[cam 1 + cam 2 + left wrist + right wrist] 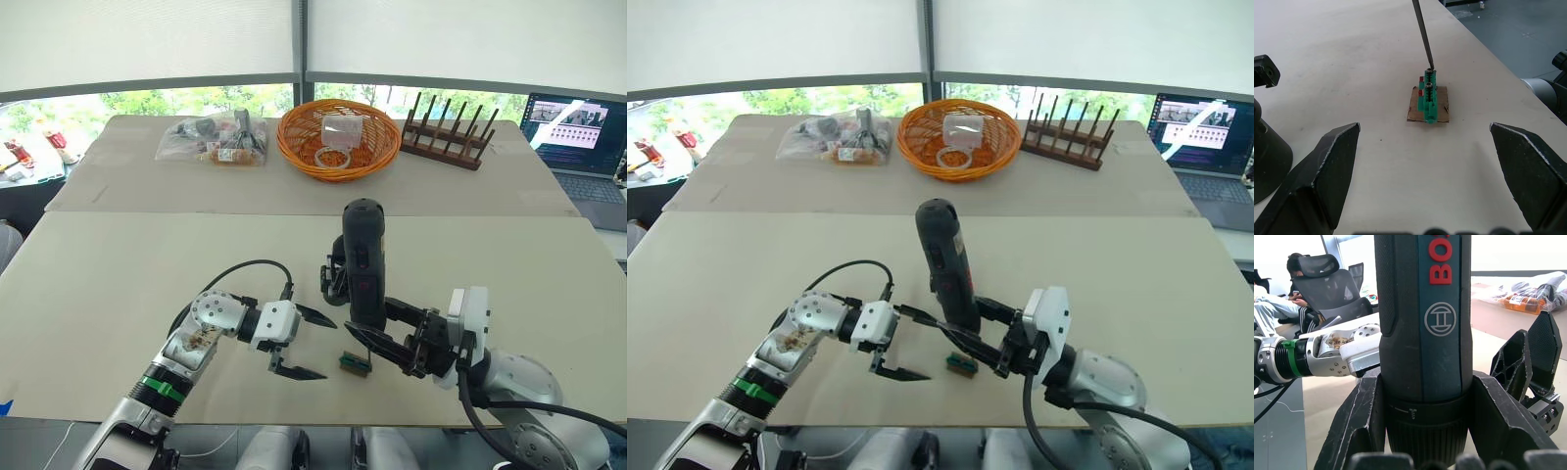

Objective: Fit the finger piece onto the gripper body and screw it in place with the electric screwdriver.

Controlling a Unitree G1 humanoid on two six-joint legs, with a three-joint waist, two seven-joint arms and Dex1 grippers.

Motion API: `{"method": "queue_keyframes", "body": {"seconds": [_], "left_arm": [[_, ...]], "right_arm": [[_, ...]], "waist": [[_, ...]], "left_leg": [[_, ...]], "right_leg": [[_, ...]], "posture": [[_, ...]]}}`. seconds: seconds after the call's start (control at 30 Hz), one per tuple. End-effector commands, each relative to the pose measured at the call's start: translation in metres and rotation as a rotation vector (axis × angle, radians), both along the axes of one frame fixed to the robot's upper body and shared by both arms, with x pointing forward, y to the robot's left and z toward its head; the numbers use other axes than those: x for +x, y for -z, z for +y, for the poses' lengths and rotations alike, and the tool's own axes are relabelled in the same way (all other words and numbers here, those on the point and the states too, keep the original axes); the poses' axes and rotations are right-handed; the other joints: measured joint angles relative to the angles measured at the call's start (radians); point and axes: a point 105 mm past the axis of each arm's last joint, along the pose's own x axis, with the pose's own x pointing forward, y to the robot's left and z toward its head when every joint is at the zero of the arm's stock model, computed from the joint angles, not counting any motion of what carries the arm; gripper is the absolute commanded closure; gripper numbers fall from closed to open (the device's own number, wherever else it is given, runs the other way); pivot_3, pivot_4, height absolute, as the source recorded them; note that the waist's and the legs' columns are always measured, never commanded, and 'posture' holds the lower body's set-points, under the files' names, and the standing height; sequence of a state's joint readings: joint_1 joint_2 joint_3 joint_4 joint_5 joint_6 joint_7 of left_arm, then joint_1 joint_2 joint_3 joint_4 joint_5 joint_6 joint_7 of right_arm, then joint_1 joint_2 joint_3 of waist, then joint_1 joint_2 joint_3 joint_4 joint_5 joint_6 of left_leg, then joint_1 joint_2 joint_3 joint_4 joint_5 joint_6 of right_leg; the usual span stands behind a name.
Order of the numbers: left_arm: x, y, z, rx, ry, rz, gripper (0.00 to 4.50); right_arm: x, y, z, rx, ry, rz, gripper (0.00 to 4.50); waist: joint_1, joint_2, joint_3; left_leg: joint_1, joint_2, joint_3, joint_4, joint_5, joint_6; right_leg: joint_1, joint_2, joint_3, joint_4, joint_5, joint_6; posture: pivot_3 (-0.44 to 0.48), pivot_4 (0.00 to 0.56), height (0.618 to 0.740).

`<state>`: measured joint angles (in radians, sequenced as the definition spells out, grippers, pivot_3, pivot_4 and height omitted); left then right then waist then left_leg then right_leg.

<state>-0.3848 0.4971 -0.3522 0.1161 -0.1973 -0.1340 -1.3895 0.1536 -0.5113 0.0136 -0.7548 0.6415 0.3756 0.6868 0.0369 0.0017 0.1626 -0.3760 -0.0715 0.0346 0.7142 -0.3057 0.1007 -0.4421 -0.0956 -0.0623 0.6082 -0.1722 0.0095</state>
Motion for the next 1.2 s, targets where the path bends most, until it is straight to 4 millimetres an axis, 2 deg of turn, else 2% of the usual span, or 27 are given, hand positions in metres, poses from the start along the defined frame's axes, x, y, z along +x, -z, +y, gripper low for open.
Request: {"method": "queue_keyframes", "body": {"seconds": [0.03,0.6,1.2], "left_arm": [[-0.0005,-0.0087,-0.0027,-0.020,0.025,-0.048,0.00],[-0.0008,-0.0089,-0.0025,-0.021,0.025,-0.052,0.00],[0.0001,-0.0090,-0.0028,-0.021,0.025,-0.051,0.00]], "right_arm": [[-0.0036,-0.0134,-0.0008,0.033,-0.007,-0.060,2.59],[-0.0022,-0.0190,0.0012,0.035,-0.014,-0.076,2.59],[-0.0026,-0.0160,0.0002,0.028,-0.009,-0.062,2.59]], "waist": [[0.000,0.000,0.000],[0.000,0.000,0.000],[0.000,0.000,0.000]], "left_leg": [[0.000,0.000,0.000,0.000,0.000,0.000],[0.000,0.000,0.000,0.000,0.000,0.000],[0.000,0.000,0.000,0.000,0.000,0.000]], "right_leg": [[0.000,0.000,0.000,0.000,0.000,0.000],[0.000,0.000,0.000,0.000,0.000,0.000],[0.000,0.000,0.000,0.000,0.000,0.000]], "posture": [[0.000,0.150,0.740],[0.000,0.150,0.740],[0.000,0.150,0.740]]}}
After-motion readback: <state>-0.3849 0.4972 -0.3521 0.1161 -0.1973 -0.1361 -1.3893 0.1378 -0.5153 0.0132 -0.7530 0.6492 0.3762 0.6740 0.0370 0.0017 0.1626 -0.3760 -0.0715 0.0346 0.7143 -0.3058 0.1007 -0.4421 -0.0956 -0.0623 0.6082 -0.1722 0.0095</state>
